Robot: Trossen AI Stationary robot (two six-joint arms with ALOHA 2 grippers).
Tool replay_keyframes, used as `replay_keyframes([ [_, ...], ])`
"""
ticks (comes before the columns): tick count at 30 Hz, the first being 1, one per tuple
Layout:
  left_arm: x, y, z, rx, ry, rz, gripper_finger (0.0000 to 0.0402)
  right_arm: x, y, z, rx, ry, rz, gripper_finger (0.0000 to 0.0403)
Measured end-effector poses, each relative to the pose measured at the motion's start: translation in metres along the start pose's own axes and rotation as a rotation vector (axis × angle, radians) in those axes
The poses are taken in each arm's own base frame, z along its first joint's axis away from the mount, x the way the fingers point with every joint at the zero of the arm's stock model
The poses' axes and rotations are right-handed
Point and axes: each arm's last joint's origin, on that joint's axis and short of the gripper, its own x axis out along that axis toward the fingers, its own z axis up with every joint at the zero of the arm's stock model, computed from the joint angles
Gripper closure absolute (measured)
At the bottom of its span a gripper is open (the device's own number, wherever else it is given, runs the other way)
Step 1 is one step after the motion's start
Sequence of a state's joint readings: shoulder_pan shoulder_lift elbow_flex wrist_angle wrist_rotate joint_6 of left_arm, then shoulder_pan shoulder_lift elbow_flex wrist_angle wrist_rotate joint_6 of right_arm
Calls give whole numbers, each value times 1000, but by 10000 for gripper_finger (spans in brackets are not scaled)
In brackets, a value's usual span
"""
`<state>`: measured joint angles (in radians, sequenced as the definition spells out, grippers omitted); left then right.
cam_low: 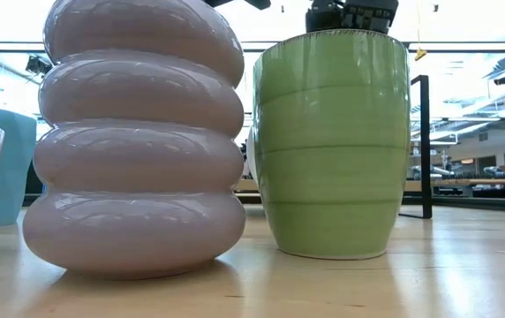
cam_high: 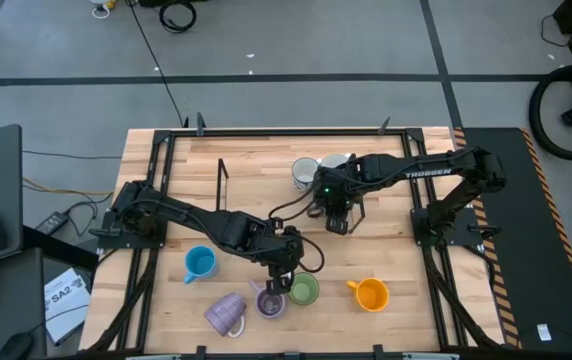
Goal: Place coffee mugs
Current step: Align the brown mug with the light blue mug on the shelf
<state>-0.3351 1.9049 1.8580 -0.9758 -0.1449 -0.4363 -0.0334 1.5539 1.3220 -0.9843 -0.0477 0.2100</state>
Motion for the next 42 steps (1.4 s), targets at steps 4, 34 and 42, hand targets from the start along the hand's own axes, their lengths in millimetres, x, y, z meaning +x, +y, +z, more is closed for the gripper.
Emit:
replay_keyframes([
  [4,0,0,0,-5,0,0,306,0,0,-1,-1,5,0,343],
  [34,0,0,0,-6,1,0,306,-1,4,-12,-75,129,118,353],
  [42,0,0,0,-6,0,0,306,-1,4,-11,-77,126,116,349],
])
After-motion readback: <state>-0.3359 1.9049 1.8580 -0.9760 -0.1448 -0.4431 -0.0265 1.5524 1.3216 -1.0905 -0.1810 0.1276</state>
